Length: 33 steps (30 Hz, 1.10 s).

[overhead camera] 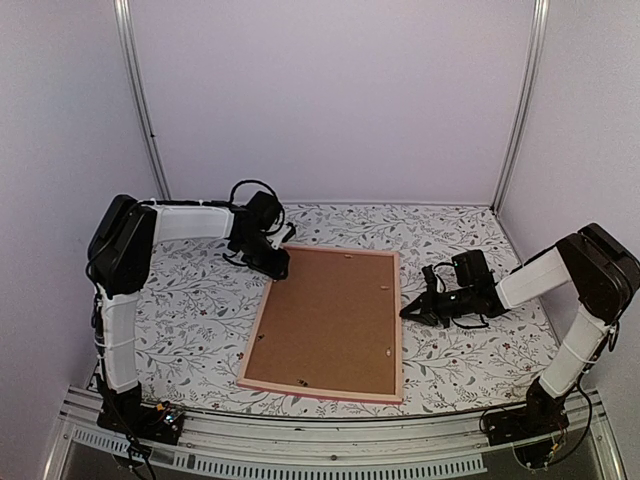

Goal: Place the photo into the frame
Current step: Press the fastener onto the backboard.

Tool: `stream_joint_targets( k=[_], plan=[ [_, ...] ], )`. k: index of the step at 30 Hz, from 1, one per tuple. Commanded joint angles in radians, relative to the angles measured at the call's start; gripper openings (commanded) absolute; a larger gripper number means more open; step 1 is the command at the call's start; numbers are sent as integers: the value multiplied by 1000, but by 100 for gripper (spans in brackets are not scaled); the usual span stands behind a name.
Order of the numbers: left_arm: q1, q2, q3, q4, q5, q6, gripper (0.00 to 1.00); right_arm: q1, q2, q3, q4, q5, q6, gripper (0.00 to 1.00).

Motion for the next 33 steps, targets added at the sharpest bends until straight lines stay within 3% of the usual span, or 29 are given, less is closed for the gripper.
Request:
stream_joint_targets(
  k=[1,12,25,33],
  plan=[
    [-7,-18,-5,13,11,7,46,6,25,-35,-63,24,-9,0],
    [-18,8,-23,-7,-35,44,38,6,40,-35,-51,18,-9,0],
    [-17,1,-61,-8,-35,71,35,7,56,-39,-39,14,-9,0],
    [-18,-14,-90,13,-116,80,36,6,63,-43,-31,11,-9,0]
  ],
)
